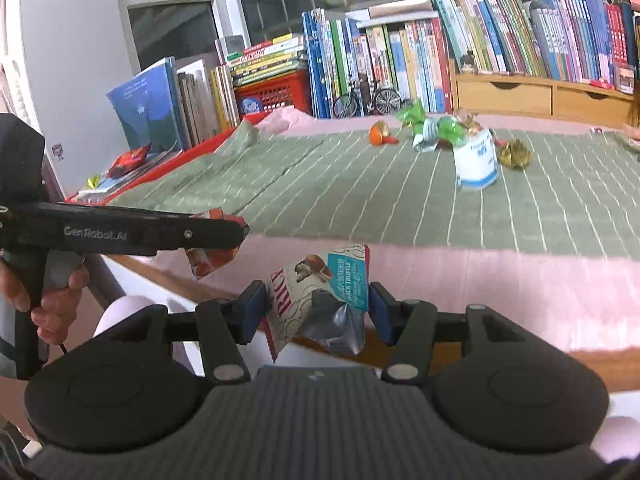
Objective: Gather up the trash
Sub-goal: 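Carry both held wrappers down past the bed edge toward the bin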
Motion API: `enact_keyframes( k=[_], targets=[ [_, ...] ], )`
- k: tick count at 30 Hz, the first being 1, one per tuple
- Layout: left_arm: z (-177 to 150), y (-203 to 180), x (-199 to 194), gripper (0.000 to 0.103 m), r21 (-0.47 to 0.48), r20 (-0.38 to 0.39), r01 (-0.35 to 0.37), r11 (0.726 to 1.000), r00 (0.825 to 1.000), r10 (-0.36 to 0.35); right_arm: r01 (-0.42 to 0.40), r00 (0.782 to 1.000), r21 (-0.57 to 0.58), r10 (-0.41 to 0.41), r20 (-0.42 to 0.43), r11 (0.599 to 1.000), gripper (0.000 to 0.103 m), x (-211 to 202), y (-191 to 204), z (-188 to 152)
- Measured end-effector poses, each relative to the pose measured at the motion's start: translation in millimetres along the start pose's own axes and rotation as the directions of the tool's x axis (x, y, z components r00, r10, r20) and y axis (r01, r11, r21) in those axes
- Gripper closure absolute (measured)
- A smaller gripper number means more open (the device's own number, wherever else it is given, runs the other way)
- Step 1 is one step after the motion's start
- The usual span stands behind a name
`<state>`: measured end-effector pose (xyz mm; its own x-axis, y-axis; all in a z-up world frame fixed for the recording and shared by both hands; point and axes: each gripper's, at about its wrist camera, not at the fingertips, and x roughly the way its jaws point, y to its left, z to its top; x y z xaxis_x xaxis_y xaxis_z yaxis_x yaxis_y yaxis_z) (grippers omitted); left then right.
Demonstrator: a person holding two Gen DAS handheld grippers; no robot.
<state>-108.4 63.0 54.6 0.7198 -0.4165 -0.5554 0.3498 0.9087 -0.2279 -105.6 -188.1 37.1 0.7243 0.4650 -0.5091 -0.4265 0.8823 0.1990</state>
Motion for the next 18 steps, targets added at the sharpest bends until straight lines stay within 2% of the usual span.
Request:
enact_keyframes(
  k=[6, 12, 18],
  targets=[
    [-27, -2, -2, 0.052, -0.025, -0.046, 0.015, 1.0, 0.999, -0.016, 0.013, 1.0, 0.024, -0.013, -0.025, 1.0, 0.044, -5, 1, -17],
    [-51, -10, 2, 0.052, -0.003, -0.098, 0.001, 1.0, 0.995, -0.001, 0.036, 0.997, 0.061, -0.031, -0.073, 0.997, 0.044, -7, -3, -37],
    [-75, -17, 13, 0.052, 0.0, -0.188, 0.014, 1.0, 0.982, -0.014, 0.079, 0.986, 0.072, -0.067, -0.15, 0.994, 0.044, 0, -11, -61]
  ],
)
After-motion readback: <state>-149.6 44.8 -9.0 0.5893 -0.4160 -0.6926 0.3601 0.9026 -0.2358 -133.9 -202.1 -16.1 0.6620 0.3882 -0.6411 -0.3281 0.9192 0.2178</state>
